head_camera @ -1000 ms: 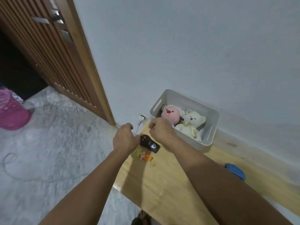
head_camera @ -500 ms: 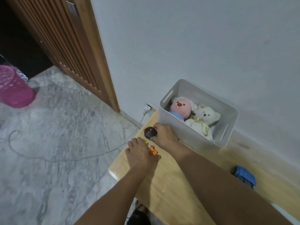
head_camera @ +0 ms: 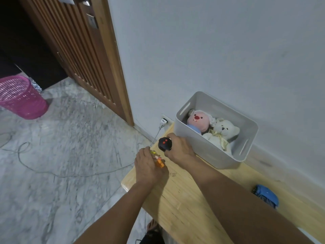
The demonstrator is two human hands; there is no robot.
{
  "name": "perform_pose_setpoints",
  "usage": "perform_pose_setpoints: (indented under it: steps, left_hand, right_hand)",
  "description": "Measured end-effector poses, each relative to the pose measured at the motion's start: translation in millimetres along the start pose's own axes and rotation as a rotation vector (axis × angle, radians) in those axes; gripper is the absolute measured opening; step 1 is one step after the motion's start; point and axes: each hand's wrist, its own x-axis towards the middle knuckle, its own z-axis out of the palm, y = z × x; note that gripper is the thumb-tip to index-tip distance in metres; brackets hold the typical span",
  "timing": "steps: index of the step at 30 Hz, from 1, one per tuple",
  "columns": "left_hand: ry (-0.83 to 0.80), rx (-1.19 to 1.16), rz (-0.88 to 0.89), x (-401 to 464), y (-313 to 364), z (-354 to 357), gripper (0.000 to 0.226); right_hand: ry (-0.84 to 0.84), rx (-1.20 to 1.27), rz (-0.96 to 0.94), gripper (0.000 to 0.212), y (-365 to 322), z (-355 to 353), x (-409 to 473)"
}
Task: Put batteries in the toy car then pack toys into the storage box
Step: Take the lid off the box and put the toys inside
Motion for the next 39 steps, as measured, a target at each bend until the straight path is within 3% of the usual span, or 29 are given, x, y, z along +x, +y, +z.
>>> perform_pose_setpoints:
  steps: [5, 8, 12, 16, 22, 27, 34, 39]
  left_hand:
    - [0.030, -0.145, 0.063, 9, 14, -41, 0.067]
    - [0.031, -0.193, 0.132, 16, 33, -63, 0.072]
    - [0.030, -0.209, 0.256, 26, 65, -82, 0.084]
    - [0.011, -0.220, 0.365, 33, 103, -88, 0.082]
    - [-0.089, -0.220, 0.460, 40, 152, -83, 0.068]
    - [-0.217, -0.160, 0.418, 51, 175, -74, 0.075]
    - [-0.247, -0.217, 0.378, 74, 194, -63, 0.046]
    - [-0.276, -0.198, 0.308, 91, 202, -50, 0.052]
  right_hand:
    - [0.128, 0.127, -0.094, 0.056, -28, -40, -19]
    - [0.234, 0.207, -0.105, 0.056, -38, -67, -29]
    - [0.350, 0.241, -0.061, 0.053, -25, -102, -42]
    - [0.424, 0.228, 0.030, 0.052, 5, -126, -55]
    - [0.451, 0.178, 0.182, 0.051, 53, -134, -72]
    - [0.432, 0.155, 0.213, 0.046, 76, -126, -83]
    - [0.382, 0.153, 0.244, 0.055, 95, -123, -84]
    - [0.330, 0.132, 0.218, 0.060, 103, -124, -80]
